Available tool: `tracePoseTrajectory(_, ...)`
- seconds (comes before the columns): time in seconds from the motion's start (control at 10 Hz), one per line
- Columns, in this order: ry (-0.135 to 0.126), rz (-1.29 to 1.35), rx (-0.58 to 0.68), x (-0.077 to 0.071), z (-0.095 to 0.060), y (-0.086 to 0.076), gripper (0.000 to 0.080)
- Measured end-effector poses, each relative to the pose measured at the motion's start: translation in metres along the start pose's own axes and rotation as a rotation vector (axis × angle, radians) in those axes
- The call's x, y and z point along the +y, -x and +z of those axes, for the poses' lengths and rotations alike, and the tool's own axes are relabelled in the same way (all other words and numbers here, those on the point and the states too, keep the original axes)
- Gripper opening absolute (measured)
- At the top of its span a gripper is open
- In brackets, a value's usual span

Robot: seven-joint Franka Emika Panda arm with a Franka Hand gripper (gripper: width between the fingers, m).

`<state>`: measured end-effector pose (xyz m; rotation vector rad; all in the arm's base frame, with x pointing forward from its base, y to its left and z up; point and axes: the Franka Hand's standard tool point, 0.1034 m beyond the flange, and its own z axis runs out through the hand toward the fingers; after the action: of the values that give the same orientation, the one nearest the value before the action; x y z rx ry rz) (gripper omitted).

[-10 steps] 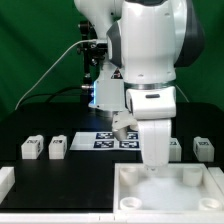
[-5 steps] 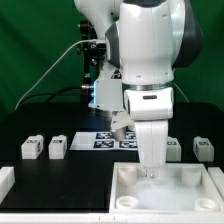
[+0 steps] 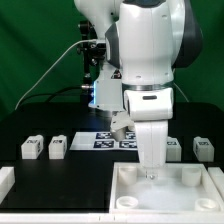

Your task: Assemble one leg

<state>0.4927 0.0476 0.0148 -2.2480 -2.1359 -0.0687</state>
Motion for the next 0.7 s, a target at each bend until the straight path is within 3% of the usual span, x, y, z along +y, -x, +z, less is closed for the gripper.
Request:
tracePoseTrajectory(0.4,0.001,0.020,0.000,0.000,-0.001,0.000,0.0649)
tracePoseTrajectory(0.7,0.013,0.315,0.002,-0.020,-0.038,-0.029,0.0649)
